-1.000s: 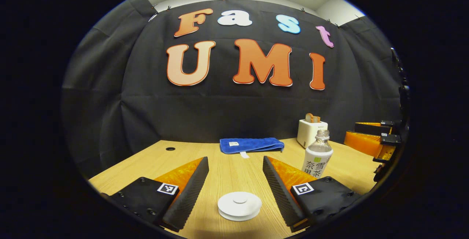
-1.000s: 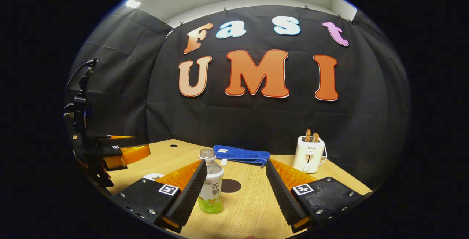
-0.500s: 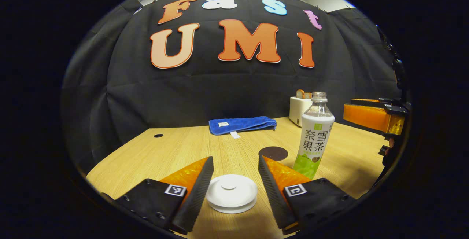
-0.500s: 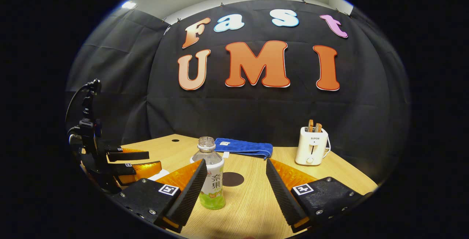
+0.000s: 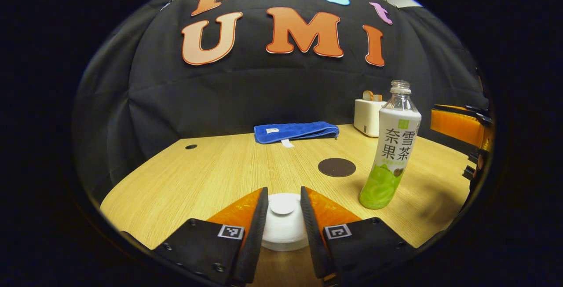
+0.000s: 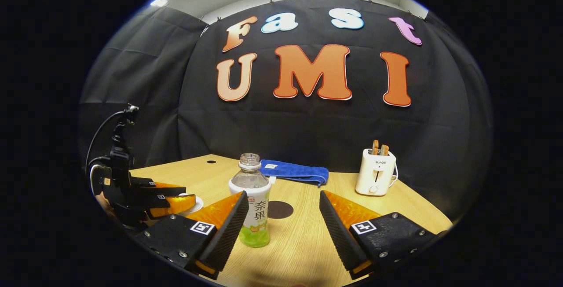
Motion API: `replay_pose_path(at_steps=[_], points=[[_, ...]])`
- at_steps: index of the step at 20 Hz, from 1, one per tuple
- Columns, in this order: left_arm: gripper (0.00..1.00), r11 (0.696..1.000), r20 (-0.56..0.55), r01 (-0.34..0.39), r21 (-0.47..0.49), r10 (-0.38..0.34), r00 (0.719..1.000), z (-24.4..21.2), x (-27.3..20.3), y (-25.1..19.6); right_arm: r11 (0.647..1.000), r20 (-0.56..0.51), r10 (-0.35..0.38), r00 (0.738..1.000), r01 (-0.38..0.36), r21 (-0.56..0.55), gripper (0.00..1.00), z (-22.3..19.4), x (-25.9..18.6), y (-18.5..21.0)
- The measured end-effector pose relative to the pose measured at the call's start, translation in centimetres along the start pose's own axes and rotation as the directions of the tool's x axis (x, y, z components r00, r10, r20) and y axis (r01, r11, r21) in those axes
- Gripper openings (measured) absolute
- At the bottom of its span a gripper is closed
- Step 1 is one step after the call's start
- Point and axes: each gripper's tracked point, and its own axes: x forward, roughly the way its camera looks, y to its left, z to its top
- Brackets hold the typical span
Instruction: Open the teacup lid with one hand, grasp the water bottle and pour water into the teacup with the other hand; after pouring, place the water bottle on the coaster and then close the teacup lid.
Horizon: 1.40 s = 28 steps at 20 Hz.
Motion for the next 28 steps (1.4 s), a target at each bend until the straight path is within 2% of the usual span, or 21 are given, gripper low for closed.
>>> replay_pose_path(at_steps=[3, 4, 5, 10, 14, 18, 22, 28], points=[[0.43, 1.0, 0.006, -0.029, 0.002, 0.029, 1.0, 0.0, -0.3, 0.4, 1.0, -0.003, 0.004, 1.0, -0.004, -0.008, 0.97, -0.2, 0.1, 0.1], [0.33, 0.999, 0.009, -0.037, -0.01, 0.037, 0.999, 0.4, 0.3, 0.9, 1.0, -0.005, 0.007, 1.0, -0.007, -0.01, 0.97, -0.3, 0.1, 0.2], [0.36, 0.999, 0.008, -0.037, -0.012, 0.037, 0.999, 0.3, 0.0, 0.7, 1.0, -0.007, 0.011, 1.0, -0.011, -0.013, 0.97, -0.4, 0.1, 0.4], [0.33, 0.998, 0.062, -0.061, -0.025, 0.062, 0.996, 1.9, -0.6, 1.6, 0.998, -0.02, 0.052, 0.998, -0.053, -0.016, 0.97, -0.8, 0.3, 1.6], [0.35, 0.995, 0.101, -0.096, -0.023, 0.098, 0.99, 3.2, -1.3, 2.9, 0.996, -0.039, 0.082, 0.996, -0.083, -0.019, 0.97, -1.7, 0.9, 2.8], [0.33, 0.99, 0.126, -0.135, -0.027, 0.138, 0.982, 3.7, -2.3, 4.5, 0.993, -0.102, 0.116, 0.988, -0.117, -0.009, 0.95, -3.7, 2.1, 4.2], [0.35, 0.986, 0.124, -0.161, -0.033, 0.164, 0.979, 2.9, -2.7, 5.9, 0.993, -0.162, 0.116, 0.98, -0.116, 0.006, 0.93, -5.8, 3.4, 5.0], [0.33, 0.98, 0.117, -0.191, -0.055, 0.196, 0.974, 2.0, -3.3, 7.8, 0.992, -0.251, 0.125, 0.96, -0.118, 0.042, 0.77, -8.7, 4.8, 6.1]])
